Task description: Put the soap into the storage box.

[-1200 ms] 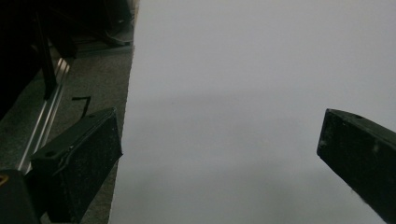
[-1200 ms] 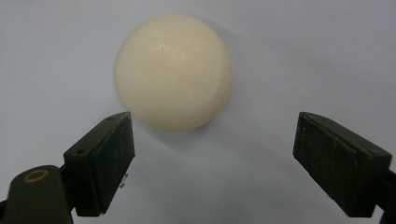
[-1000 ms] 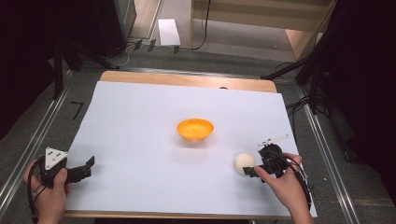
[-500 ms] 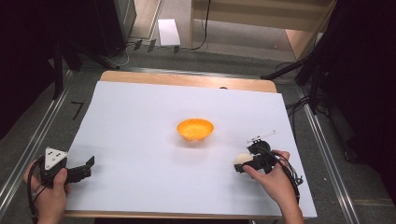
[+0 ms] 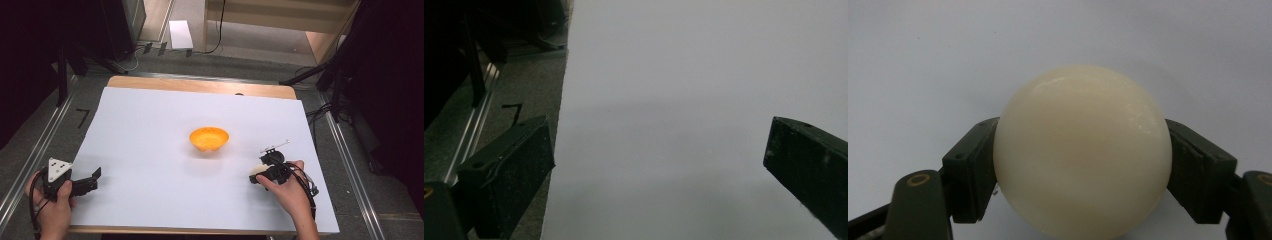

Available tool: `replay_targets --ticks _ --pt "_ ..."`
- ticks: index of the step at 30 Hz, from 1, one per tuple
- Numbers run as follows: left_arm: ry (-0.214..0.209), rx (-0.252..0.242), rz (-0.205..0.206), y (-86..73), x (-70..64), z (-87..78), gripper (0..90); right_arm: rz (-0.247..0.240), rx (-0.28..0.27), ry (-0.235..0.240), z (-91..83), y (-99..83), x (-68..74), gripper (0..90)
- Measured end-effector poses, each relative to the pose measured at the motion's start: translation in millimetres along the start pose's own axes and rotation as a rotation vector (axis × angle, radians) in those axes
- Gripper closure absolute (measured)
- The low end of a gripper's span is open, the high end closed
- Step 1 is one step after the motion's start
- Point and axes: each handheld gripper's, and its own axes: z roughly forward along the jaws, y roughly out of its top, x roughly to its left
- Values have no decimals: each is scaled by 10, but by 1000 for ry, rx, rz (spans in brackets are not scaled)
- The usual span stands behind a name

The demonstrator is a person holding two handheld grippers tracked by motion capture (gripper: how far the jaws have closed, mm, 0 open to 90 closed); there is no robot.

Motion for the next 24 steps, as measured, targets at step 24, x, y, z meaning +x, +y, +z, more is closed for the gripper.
replay_targets --ticks 24 --pt "4 -6 -1 -3 -5 -3 3 -5 -50 49 -213 247 105 238"
